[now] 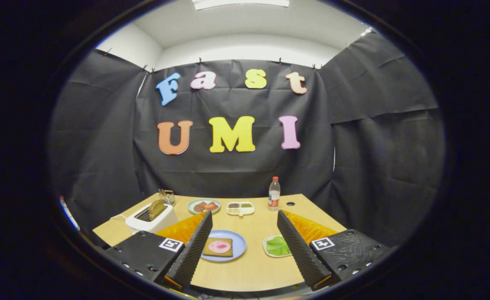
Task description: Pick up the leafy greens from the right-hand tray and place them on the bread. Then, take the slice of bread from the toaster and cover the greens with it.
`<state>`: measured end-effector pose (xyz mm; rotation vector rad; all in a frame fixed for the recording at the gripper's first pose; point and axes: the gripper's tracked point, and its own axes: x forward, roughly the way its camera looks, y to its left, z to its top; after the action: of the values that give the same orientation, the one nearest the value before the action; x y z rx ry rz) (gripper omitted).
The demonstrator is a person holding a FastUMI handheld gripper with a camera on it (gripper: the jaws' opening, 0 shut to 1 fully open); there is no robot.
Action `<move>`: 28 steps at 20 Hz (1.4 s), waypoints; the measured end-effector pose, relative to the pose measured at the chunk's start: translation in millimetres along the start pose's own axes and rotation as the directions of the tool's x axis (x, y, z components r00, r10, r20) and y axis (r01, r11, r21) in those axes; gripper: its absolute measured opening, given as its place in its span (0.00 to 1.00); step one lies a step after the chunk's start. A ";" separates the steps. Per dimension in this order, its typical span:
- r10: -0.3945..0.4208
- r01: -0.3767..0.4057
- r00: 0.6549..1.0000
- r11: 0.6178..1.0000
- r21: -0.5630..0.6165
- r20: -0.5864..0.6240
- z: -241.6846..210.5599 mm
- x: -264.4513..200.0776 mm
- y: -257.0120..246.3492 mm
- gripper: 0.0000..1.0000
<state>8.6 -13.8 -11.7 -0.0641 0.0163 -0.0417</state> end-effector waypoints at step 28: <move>-0.033 0.071 0.829 0.996 0.048 -0.558 -196.7 212.3 -121.2 0.77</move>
<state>212.3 -156.1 -203.4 0.0169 0.6032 -0.1152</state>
